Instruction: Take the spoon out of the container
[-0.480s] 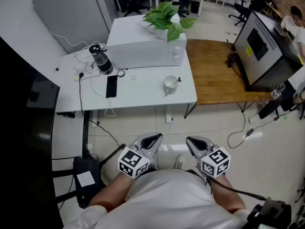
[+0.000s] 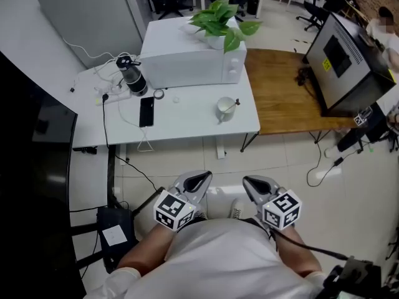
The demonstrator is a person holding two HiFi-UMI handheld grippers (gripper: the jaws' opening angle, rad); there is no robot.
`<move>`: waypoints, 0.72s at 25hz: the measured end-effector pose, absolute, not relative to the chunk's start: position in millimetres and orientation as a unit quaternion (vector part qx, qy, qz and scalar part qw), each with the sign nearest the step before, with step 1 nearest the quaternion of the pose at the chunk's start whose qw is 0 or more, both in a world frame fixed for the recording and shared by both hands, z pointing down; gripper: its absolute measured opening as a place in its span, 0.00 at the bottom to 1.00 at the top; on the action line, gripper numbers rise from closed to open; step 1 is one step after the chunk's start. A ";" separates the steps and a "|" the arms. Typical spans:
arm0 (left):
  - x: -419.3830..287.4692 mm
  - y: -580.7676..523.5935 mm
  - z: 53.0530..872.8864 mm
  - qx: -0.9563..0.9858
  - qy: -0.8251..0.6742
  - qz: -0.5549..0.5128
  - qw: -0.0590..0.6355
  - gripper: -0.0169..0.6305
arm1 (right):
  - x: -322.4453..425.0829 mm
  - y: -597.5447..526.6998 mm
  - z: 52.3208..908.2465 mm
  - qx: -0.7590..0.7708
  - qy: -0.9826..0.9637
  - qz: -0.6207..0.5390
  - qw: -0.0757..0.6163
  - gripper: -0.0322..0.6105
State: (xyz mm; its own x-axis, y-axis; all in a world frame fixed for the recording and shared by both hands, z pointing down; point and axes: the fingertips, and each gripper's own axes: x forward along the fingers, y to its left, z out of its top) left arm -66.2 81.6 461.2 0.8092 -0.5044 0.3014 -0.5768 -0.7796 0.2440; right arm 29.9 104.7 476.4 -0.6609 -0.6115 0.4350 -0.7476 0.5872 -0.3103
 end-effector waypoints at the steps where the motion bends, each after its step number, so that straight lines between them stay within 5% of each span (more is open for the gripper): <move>1: -71.0 79.3 461.0 0.937 -0.288 0.109 0.165 0.03 | 26.3 103.3 476.8 0.389 -0.878 0.240 0.143 0.06; 18: -124.3 36.2 467.8 0.941 -0.272 0.096 0.179 0.03 | -27.1 54.7 475.7 0.412 -0.868 0.232 0.149 0.06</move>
State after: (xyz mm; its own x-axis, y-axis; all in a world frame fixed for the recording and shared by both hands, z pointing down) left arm -124.3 36.2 467.8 0.8336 -0.4769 0.2786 -0.5459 -0.7880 0.2848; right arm -27.1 54.7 475.7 -0.6157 -0.6466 0.4504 -0.7850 0.5530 -0.2792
